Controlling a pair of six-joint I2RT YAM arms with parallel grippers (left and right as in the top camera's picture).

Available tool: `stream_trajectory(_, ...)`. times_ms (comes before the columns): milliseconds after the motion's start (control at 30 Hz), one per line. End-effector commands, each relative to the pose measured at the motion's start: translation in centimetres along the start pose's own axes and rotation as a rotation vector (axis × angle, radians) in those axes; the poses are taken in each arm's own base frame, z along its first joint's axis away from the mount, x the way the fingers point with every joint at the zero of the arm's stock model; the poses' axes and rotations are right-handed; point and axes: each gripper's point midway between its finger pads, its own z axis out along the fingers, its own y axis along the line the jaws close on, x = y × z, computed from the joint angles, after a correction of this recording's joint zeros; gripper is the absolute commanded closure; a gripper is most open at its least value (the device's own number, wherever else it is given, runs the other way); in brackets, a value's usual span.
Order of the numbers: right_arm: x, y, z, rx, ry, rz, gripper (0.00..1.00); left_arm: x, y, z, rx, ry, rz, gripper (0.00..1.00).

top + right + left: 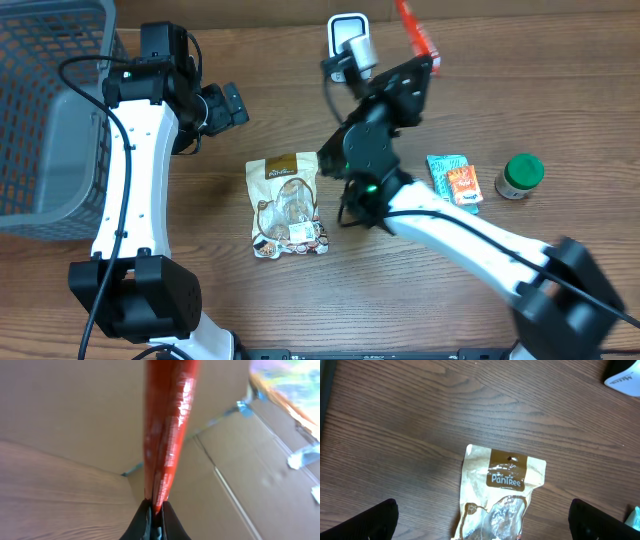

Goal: Scan the item barcode
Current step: 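Carry the red stick right and lower it beside the teal pack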

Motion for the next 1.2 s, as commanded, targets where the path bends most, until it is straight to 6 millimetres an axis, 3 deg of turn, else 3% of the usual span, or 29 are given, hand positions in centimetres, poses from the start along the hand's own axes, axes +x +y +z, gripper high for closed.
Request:
stream_trajectory(0, 0.8, -2.1, 1.4, 0.022, 0.025, 0.249, 0.97, -0.3, -0.4, -1.1, 0.011, -0.031, 0.02, 0.0)
stream_trajectory(100, 1.7, -2.3, 2.3, 0.029, 0.037, 0.279, 0.97, -0.3, -0.4, -1.1, 0.011, -0.031, 0.02, 0.0)
stream_trajectory(200, 2.4, -1.2, 2.7, -0.008, 0.017, 0.253, 0.97, -0.3, -0.4, -1.1, 0.011, -0.032, 0.02, 0.0)
stream_trajectory(400, 4.3, 4.4, 2.7, -0.273, -0.006, 0.263, 0.95, -0.3, -0.4, -1.1, 0.011, -0.031, 0.02, 0.0)
stream_trajectory(433, 5.2, 6.2, 2.3, -0.361, 0.025, 0.296, 0.95, -0.3, -0.4, -1.1, 0.011, -0.031, 0.02, 0.0)
stream_trajectory(600, 8.5, 10.1, 1.3, -0.578, 0.195, 0.423, 0.96, -0.3, -0.4, -1.1, 0.011, -0.031, 0.02, 0.0)
stream_trajectory(767, 12.5, 13.5, -0.4, -0.846, 0.417, 0.386, 0.96, -0.3, -0.4, -1.1, 0.011, -0.031, 0.02, 0.0)
stream_trajectory(1033, 19.5, 13.3, -0.4, -0.986, 0.743, 0.298, 0.96, -0.3, -0.4, -1.1, 0.011, -0.031, 0.02, 0.0)
stream_trajectory(1167, 21.3, 12.7, -0.4, -1.003, 0.834, 0.291, 0.96, -0.3, -0.4, -1.1, 0.011, -0.031, 0.02, 0.0)
